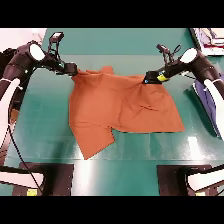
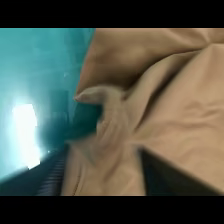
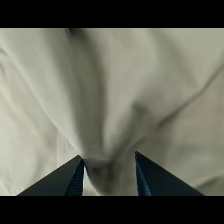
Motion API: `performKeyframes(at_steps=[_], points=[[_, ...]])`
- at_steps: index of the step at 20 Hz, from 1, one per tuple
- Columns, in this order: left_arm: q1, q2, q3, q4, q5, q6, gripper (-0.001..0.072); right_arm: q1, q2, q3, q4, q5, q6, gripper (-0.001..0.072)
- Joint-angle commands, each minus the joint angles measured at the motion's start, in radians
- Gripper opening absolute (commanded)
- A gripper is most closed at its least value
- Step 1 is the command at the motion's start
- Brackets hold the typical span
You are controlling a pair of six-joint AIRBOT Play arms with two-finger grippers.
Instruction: Fold the shirts.
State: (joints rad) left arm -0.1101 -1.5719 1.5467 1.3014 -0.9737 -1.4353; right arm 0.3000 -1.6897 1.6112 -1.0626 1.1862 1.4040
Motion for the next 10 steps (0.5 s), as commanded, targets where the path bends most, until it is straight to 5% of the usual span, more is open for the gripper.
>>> performKeyframes(at_steps=[1,5,10], points=[[0.041,-0.005,0.045,0.0,-0.148,-0.016,0.0534,-0.025,-0.029,0.099,-0.003,0.08,-0.003,0.0371],[0.148,0.134,-0.017,0.001,-0.376,0.005,0.0534,-0.108,0.102,0.006,-0.003,0.208,-0.064,0.037],[0.181,0.383,-0.472,-0.027,-0.322,0.003,0.0535,-0.211,0.344,-0.294,-0.002,0.195,-0.068,0.037]])
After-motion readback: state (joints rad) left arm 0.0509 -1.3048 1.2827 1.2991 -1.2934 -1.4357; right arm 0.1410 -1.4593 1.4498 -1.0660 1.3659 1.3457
